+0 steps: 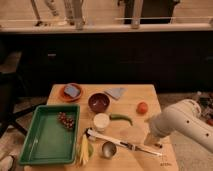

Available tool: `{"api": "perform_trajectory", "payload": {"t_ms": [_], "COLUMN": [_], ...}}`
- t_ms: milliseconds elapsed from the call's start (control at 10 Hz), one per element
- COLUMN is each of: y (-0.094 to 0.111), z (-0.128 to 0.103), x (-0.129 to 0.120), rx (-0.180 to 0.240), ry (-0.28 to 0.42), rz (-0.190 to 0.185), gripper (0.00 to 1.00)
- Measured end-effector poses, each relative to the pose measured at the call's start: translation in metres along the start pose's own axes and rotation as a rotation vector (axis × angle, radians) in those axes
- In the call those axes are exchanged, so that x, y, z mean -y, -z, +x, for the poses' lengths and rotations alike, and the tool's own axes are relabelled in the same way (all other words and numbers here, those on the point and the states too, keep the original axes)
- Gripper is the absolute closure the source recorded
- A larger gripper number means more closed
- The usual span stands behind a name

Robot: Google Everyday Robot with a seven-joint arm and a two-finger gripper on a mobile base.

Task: Place fork in tray

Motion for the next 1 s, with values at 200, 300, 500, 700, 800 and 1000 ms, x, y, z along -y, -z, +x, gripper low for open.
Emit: {"api": "perform_trajectory", "payload": {"t_ms": [200,300,500,700,800,1000], "y": [0.001,0.005,0.014,0.005,-0.003,-0.016], "z": [0.000,-0.002,-0.003,0.003,0.006,0.010], "x": [0.000,-0.001,-0.014,-0.029,-0.036,-0.044], "rx": [0.001,0.008,0.020,0.041,0.054,0.082], "ry": [-0.001,0.003,-0.003,-0.034,-0.047,-0.067], "rz": [0.002,0.008,0.021,0.042,0.051,0.049], "gripper": [0.31,0.31,0.31,0.31,0.31,0.31]}}
